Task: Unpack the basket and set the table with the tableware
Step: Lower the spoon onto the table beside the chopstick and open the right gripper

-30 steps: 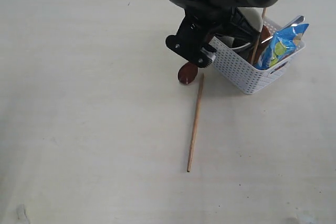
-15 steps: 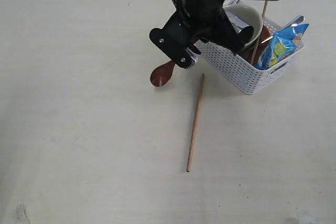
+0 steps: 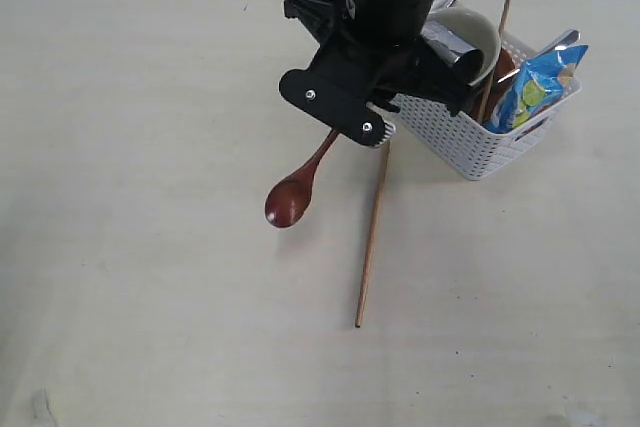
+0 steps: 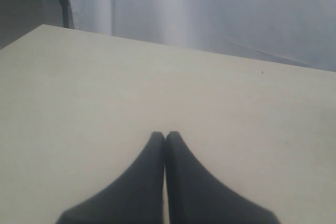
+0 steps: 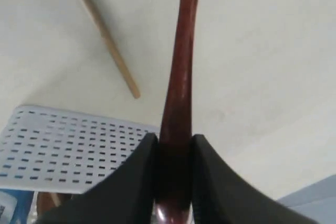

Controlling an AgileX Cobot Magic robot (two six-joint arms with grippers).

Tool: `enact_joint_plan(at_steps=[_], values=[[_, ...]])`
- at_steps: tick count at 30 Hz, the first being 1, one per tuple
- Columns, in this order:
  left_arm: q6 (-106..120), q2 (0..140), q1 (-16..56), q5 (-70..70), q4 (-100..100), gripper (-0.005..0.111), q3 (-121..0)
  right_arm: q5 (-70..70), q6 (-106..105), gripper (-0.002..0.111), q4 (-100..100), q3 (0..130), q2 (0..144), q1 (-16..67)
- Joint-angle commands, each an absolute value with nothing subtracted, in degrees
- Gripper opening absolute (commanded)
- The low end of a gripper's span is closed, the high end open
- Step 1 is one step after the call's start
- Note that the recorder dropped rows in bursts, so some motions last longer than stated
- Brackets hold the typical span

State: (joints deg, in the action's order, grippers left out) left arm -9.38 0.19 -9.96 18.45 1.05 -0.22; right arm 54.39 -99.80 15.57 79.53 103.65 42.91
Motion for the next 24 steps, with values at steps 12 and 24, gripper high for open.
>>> enact_joint_plan(at_steps=[12,24], values=[[-9.3,0.0,-10.1,18.3,1.3,0.0,0.0,46.6,-112.9,0.0,19.8,75.2,113.0,47.1],[-9.3,0.0,-10.1,18.3,1.3,0.0,0.0,43.4,-114.4,0.0,25.9,70.4,113.8,47.0]])
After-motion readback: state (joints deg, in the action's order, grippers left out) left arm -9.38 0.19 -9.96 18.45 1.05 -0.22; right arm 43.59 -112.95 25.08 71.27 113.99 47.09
